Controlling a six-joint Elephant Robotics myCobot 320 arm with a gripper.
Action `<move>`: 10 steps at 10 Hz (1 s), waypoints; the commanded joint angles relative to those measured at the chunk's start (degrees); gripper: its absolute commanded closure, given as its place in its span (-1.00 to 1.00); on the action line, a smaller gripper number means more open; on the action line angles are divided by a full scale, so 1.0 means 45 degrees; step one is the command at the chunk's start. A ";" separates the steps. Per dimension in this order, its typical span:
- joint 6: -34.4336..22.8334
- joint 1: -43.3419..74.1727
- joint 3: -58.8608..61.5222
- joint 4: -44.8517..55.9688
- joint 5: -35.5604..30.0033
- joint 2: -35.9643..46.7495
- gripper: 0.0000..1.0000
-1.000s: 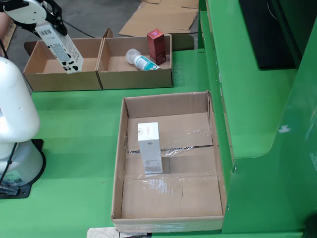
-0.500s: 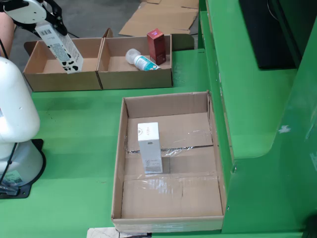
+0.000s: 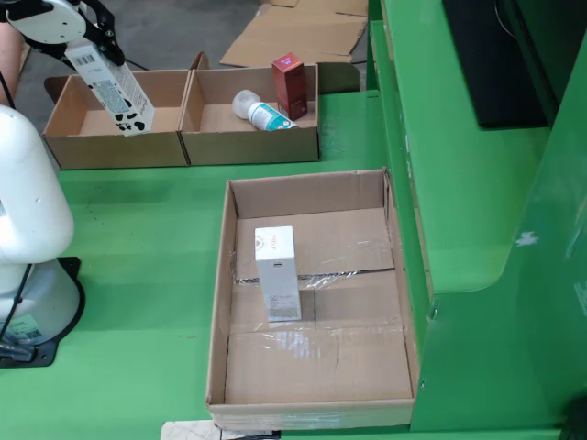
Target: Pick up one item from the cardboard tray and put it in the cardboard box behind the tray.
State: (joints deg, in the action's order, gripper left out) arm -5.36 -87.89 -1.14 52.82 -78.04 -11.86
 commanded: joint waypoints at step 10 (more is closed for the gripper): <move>-0.2219 0.1536 0.0253 -0.2543 -0.0488 -0.0917 1.00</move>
State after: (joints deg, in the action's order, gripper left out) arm -7.47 -86.04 -1.14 50.27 -78.92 -13.27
